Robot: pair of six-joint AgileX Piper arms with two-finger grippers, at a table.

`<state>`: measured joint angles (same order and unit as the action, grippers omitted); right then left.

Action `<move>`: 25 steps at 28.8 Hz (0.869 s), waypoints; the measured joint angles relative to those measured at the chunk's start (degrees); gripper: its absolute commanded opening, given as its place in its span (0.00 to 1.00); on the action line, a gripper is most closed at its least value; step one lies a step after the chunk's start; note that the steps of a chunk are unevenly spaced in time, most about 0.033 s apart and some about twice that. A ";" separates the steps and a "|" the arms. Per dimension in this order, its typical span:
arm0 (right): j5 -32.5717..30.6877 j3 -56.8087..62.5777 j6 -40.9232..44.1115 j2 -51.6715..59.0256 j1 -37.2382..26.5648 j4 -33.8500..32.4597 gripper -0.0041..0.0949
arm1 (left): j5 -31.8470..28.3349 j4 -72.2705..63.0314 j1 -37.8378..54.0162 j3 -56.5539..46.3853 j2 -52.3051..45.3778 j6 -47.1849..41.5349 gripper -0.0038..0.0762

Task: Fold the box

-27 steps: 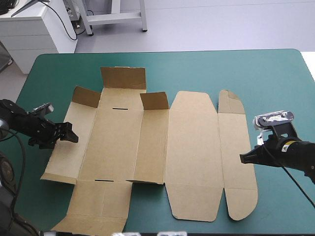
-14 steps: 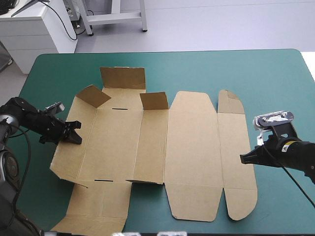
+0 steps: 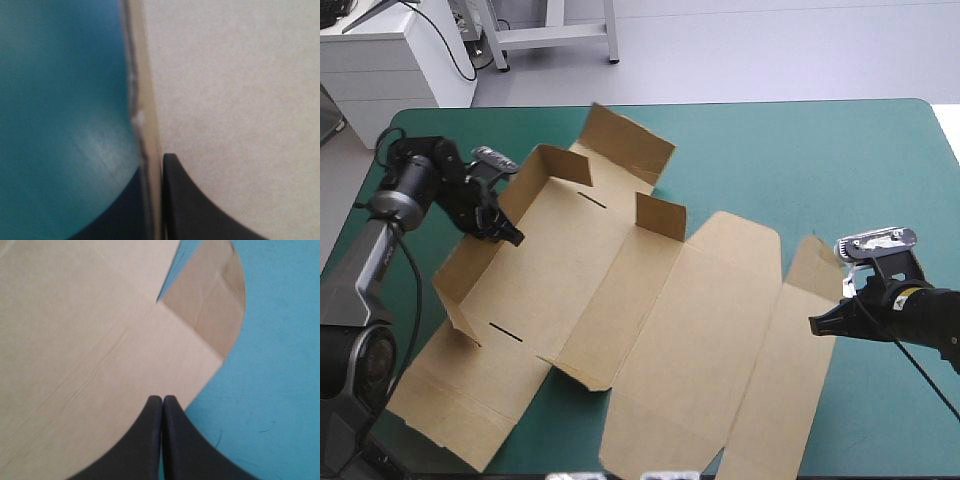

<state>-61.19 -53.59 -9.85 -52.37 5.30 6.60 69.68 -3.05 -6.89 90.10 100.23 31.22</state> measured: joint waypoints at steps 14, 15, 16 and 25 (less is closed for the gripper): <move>-1.04 0.00 -0.15 0.00 0.00 0.00 0.02 | -12.39 25.58 -26.62 9.86 4.03 7.08 0.04; -1.04 0.00 -0.15 0.00 0.00 0.00 0.02 | -13.33 26.19 -27.43 9.86 4.33 7.17 0.04; -1.04 0.00 -0.15 0.00 0.00 0.00 0.02 | -14.40 27.49 -28.61 9.86 4.65 7.42 0.04; -0.49 0.00 0.15 0.00 0.00 0.00 0.02 | -14.63 37.19 -34.91 9.57 4.94 5.38 0.04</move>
<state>-61.68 -53.59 -9.69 -52.37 5.30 6.60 55.04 34.14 -41.79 99.67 105.17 36.60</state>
